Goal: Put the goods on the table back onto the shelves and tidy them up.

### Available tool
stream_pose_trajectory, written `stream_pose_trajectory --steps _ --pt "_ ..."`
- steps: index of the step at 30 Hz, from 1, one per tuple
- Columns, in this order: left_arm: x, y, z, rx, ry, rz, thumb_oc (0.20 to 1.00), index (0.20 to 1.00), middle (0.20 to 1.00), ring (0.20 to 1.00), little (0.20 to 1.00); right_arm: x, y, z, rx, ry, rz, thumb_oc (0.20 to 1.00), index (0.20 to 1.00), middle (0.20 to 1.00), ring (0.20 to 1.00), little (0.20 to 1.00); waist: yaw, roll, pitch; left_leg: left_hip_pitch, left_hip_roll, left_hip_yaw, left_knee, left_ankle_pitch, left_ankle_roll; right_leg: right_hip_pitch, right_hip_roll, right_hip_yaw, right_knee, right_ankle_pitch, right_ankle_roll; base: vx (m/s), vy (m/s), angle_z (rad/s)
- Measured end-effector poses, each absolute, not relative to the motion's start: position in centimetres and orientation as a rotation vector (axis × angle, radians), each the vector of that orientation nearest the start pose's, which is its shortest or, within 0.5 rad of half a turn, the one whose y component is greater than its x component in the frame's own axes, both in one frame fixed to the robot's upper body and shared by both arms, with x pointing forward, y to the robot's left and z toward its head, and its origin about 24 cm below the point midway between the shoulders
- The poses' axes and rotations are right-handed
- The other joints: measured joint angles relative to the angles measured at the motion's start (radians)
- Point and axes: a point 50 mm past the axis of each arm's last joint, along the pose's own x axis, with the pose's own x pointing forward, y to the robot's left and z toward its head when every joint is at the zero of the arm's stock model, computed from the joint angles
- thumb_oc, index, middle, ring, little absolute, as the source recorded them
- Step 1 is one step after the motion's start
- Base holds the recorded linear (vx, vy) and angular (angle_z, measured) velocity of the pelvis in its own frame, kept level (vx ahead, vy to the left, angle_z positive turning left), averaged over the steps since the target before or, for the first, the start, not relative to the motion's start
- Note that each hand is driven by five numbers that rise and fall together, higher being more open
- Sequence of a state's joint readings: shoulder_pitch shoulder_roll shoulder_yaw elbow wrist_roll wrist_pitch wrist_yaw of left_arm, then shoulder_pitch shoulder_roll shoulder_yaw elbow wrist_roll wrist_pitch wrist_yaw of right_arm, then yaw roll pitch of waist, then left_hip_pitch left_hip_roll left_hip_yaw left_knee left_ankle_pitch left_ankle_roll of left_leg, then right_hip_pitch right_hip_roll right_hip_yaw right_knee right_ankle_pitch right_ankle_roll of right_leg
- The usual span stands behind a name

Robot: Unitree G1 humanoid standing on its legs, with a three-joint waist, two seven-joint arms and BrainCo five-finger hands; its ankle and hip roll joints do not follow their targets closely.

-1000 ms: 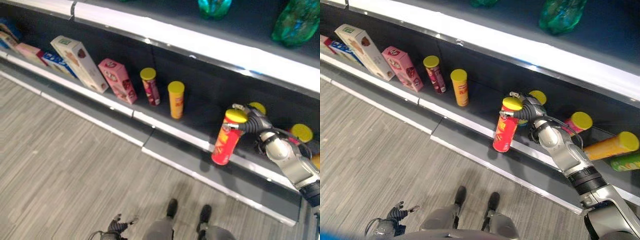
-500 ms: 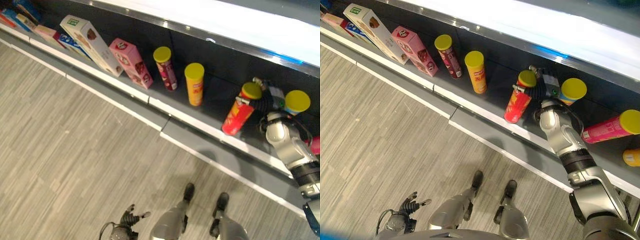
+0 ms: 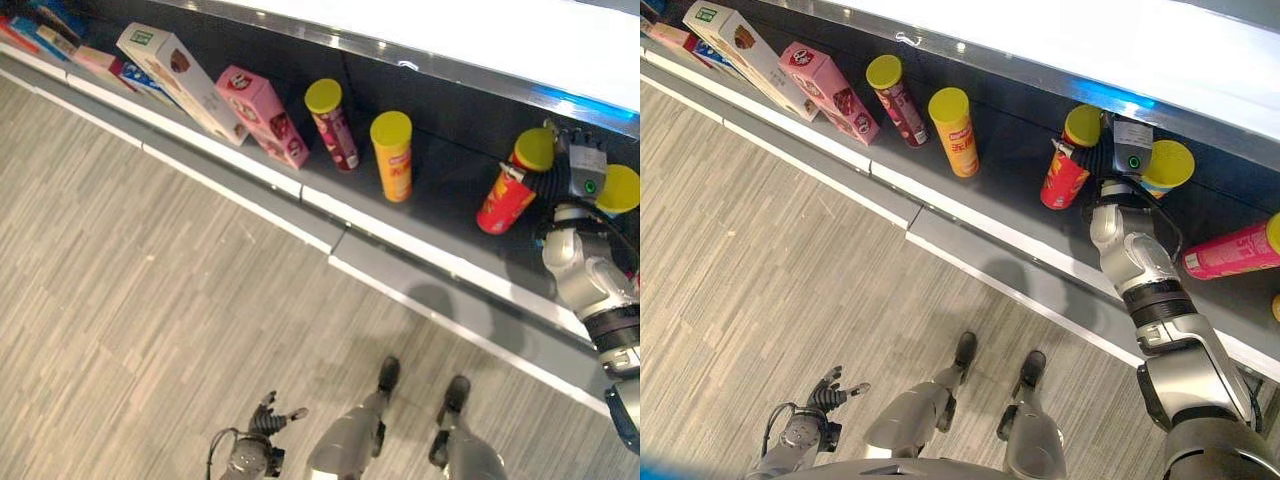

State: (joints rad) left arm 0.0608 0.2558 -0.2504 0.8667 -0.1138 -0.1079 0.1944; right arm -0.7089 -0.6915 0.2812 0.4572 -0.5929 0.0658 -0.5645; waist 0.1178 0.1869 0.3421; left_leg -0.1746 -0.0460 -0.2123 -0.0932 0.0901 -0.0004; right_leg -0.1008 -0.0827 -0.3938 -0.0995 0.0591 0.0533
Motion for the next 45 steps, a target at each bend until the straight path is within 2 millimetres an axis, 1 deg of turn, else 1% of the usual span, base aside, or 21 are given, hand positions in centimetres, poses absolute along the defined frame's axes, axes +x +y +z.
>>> stream_pose_trajectory --steps 2,4,6,8,10,11,18,19,20,21,22,25,29,33,45 --pt "14.5 21.3 -12.9 0.308 0.818 0.106 1.0 1.0 1.0 1.0 1.0 35.5 -23.9 19.9 -1.282 -0.527 -0.536 0.2 0.2 0.2 0.2 0.2 0.0 0.0 0.0 -0.001 0.0 -0.004 0.0 0.001 0.0 0.0 0.0 -0.004 0.0 0.0 0.0 -0.01 0.014 0.1" --pt "14.6 21.2 -12.8 0.307 0.807 0.105 1.0 1.0 1.0 1.0 1.0 35.6 -23.8 19.9 -1.325 -0.53 -0.536 0.2 0.2 0.2 0.2 0.2 0.003 0.0 0.0 -0.011 -0.001 -0.019 0.0 0.006 -0.002 -0.003 0.0 -0.02 0.0 0.0 0.0 -0.01 0.023 0.18" --pt "14.9 21.1 -12.7 0.31 0.796 0.102 1.0 1.0 1.0 1.0 1.0 36.1 -24.2 19.9 -1.348 -0.505 -0.556 0.2 0.2 0.2 0.2 0.2 0.025 0.0 0.0 -0.019 -0.001 -0.021 0.0 0.009 -0.001 -0.01 0.0 -0.021 0.0 0.002 -0.002 0.0 0.01 0.02" --pt "15.1 21.1 -12.7 0.316 0.791 0.104 1.0 1.0 1.0 1.0 1.0 36.4 -24.3 20.0 -1.355 -0.495 -0.563 0.2 0.2 0.2 0.2 0.2 0.033 -0.001 0.001 -0.021 -0.002 -0.023 0.0 0.01 -0.001 -0.011 0.0 -0.023 0.0 0.002 -0.002 0.0 0.011 0.02" --pt "15.1 21.0 -12.7 0.322 0.787 0.109 1.0 1.0 1.0 1.0 1.0 36.9 -24.6 21.0 -1.365 -0.494 -0.589 0.2 0.2 0.2 0.2 0.2 0.036 -0.002 0.001 -0.032 -0.002 -0.024 0.0 0.013 -0.001 -0.021 0.0 -0.025 0.0 0.005 -0.001 0.0 0.016 0.02" --pt "15.1 21.0 -12.7 0.323 0.787 0.111 1.0 1.0 1.0 1.0 1.0 36.9 -24.6 21.1 -1.365 -0.498 -0.596 0.2 0.2 0.2 0.2 0.2 0.036 -0.002 0.001 -0.032 -0.003 -0.024 0.0 0.013 -0.001 -0.021 -0.001 -0.025 0.0 0.004 -0.001 0.0 0.04 0.03" --pt "15.4 21.0 -12.5 0.326 0.777 0.119 1.0 1.0 1.0 1.0 1.0 36.8 -24.7 21.2 -1.364 -0.499 -0.62 0.2 0.2 0.2 0.2 0.2 0.036 -0.002 0.001 -0.049 -0.004 -0.028 0.0 0.017 0.0 -0.037 -0.001 -0.029 0.0 0.007 -0.001 0.0 0.013 0.01" --pt "16.1 21.2 -12.4 0.338 0.776 0.122 1.0 1.0 1.0 1.0 1.0 36.8 -24.3 20.8 -1.368 -0.507 -0.613 0.2 0.2 0.2 0.2 0.2 0.03 -0.003 0.002 -0.049 -0.004 -0.029 0.0 0.017 -0.001 -0.037 -0.001 -0.03 0.0 0.007 -0.001 0.01 0.06 0.0" --pt "17.4 21.9 -12.0 0.361 0.764 0.131 1.0 1.0 1.0 1.0 1.0 37.1 -23.4 20.3 -1.356 -0.514 -0.585 0.2 0.2 0.2 0.2 0.2 0.024 -0.003 0.002 -0.05 -0.004 -0.027 0.0 0.019 -0.002 -0.038 -0.002 -0.03 0.0 0.009 -0.002 0.0 0.051 -0.04" --pt "17.9 22.2 -11.8 0.366 0.755 0.139 1.0 1.0 1.0 1.0 1.0 37.2 -23.0 20.3 -1.346 -0.519 -0.578 0.2 0.2 0.2 0.2 0.2 0.024 -0.003 0.002 -0.049 -0.003 -0.024 0.0 0.019 -0.002 -0.038 -0.002 -0.027 0.0 0.01 -0.001 0.0 0.025 -0.07" --pt "18.0 22.4 -11.7 0.352 0.745 0.151 1.0 1.0 1.0 1.0 1.0 37.2 -23.1 20.6 -1.35 -0.52 -0.586 0.2 0.2 0.2 0.2 0.2 0.024 -0.003 0.002 -0.048 -0.005 -0.023 0.0 0.019 -0.002 -0.037 -0.003 -0.024 0.0 0.011 0.0 0.0 0.0 0.0" --pt "17.0 22.5 -12.1 0.32 0.78 0.161 1.0 1.0 1.0 1.0 1.0 37.2 -23.3 20.6 -1.357 -0.5 -0.584 0.2 0.2 0.2 0.2 0.2 0.033 -0.003 0.002 -0.051 -0.006 -0.031 0.0 0.022 -0.001 -0.037 -0.003 -0.032 0.0 0.011 0.0 0.0 0.027 0.07" --pt "17.0 22.4 -12.1 0.319 0.78 0.153 1.0 1.0 1.0 1.0 1.0 37.3 -23.1 20.5 -1.356 -0.496 -0.574 0.2 0.2 0.2 0.2 0.2 0.037 -0.003 0.002 -0.055 -0.008 -0.045 0.0 0.027 -0.003 -0.037 -0.004 -0.045 0.0 0.011 0.0 0.0 0.015 0.09" --pt "17.0 22.4 -12.1 0.319 0.779 0.154 1.0 1.0 1.0 1.0 1.0 37.3 -23.1 20.6 -1.357 -0.495 -0.57 0.2 0.2 0.2 0.2 0.2 0.051 -0.003 0.002 -0.057 -0.008 -0.047 0.0 0.028 -0.003 -0.037 -0.004 -0.048 0.0 0.011 0.0 0.0 0.006 0.02" --pt "17.0 22.4 -12.1 0.318 0.779 0.154 1.0 1.0 1.0 1.0 1.0 37.7 -23.4 21.1 -1.361 -0.485 -0.59 0.2 0.2 0.2 0.2 0.2 0.05 -0.001 0.002 -0.062 -0.012 -0.054 0.0 0.031 -0.003 -0.039 -0.007 -0.057 0.0 0.011 0.0 0.0 0.001 0.01"
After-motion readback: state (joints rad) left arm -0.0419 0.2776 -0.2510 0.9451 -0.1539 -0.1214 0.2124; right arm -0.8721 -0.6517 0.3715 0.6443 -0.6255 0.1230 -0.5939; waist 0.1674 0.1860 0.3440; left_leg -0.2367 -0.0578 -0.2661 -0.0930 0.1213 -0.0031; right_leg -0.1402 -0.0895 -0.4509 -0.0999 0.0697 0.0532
